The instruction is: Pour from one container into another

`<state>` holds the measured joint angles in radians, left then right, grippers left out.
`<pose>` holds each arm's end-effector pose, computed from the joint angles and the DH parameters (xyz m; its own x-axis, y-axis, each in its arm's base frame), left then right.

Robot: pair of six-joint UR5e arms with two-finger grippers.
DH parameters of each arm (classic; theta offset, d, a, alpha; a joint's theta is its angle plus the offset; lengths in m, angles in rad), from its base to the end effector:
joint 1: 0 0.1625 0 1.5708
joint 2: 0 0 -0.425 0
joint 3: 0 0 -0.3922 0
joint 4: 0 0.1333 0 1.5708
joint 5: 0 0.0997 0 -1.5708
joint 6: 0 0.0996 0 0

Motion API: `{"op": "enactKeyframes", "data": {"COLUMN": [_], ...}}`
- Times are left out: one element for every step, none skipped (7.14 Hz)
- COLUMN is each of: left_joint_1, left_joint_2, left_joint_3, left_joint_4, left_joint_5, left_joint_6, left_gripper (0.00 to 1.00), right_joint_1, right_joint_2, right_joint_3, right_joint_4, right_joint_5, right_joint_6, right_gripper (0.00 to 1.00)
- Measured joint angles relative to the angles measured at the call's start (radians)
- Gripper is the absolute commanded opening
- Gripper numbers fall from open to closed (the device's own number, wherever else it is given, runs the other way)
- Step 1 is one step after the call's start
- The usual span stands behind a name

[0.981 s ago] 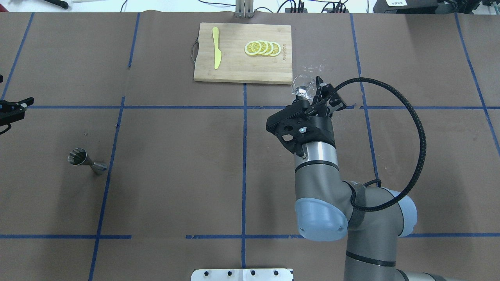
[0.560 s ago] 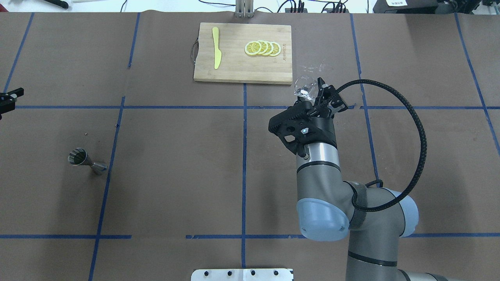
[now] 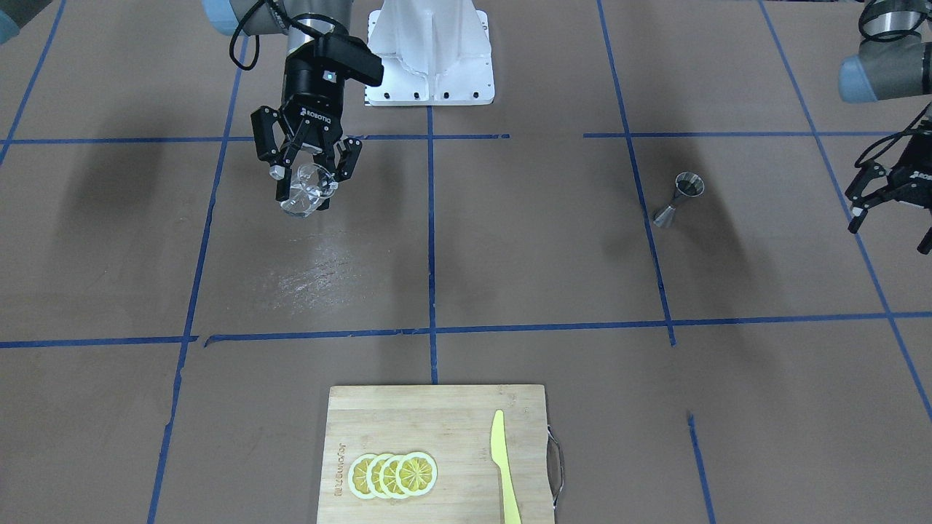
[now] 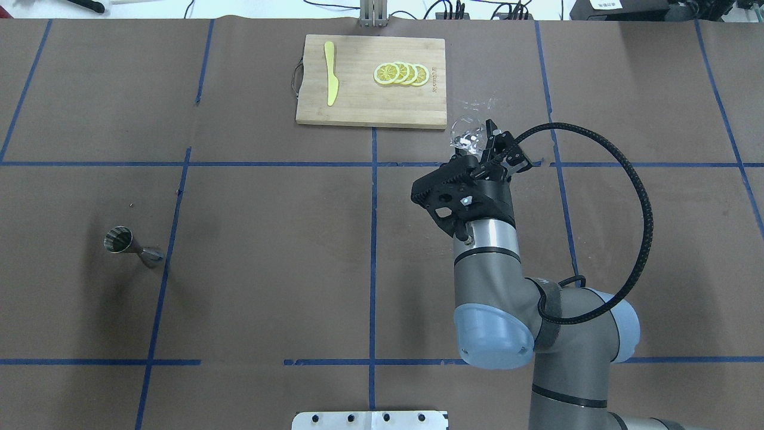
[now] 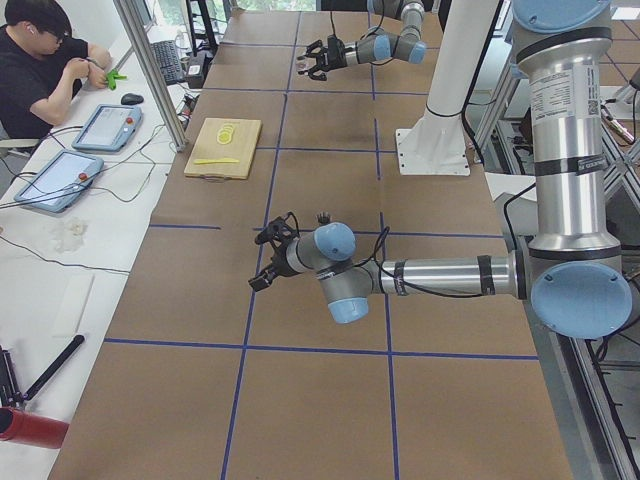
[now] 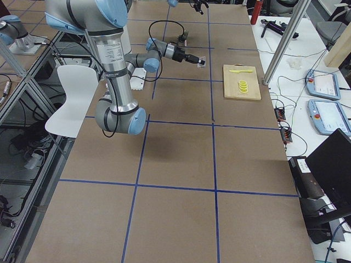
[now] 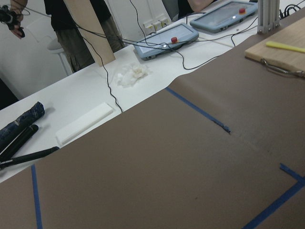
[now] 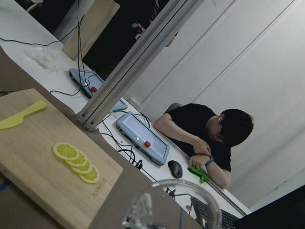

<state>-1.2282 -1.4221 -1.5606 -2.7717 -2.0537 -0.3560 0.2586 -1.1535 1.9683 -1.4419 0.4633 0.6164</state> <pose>0.0694 -0.4538 0.6033 0.7147 0.4672 -0.5205 0.0849 0.6807 0.7276 -0.4612 -0.3520 0.2111 0.9926 -0.1146 0.0398 -0.0080 0.2651 0.9642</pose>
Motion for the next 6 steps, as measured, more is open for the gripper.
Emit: {"op": "enactKeyframes", "data": {"left_joint_1": [-0.057, -0.121, -0.176, -0.219, -0.259, -0.302], "left_joint_2": [0.000, -0.004, -0.012, -0.031, -0.073, -0.119], "left_joint_3": [-0.001, -0.005, -0.013, -0.029, -0.047, -0.059], "left_joint_4": [0.101, 0.235, 0.383, 0.543, 0.726, 0.903], "left_joint_5": [-0.060, -0.082, -0.089, -0.092, -0.094, -0.120], "left_joint_6": [0.066, 0.178, 0.289, 0.367, 0.406, 0.420], "left_gripper": [1.00, 1.00, 1.00, 1.00, 1.00, 1.00], "right_joint_1": [0.000, 0.001, 0.000, 0.000, -0.001, -0.001], "right_joint_2": [0.000, 0.000, -0.001, -0.001, -0.002, -0.004], "right_joint_3": [0.000, 0.000, 0.000, -0.001, -0.001, -0.001], "right_joint_4": [0.000, 0.000, 0.000, 0.000, 0.000, 0.000], "right_joint_5": [0.000, -0.001, -0.002, -0.003, -0.003, -0.004], "right_joint_6": [0.000, 0.000, 0.005, 0.015, 0.025, 0.030], "right_gripper": [0.00, 0.00, 0.00, 0.00, 0.00, 0.00]}}
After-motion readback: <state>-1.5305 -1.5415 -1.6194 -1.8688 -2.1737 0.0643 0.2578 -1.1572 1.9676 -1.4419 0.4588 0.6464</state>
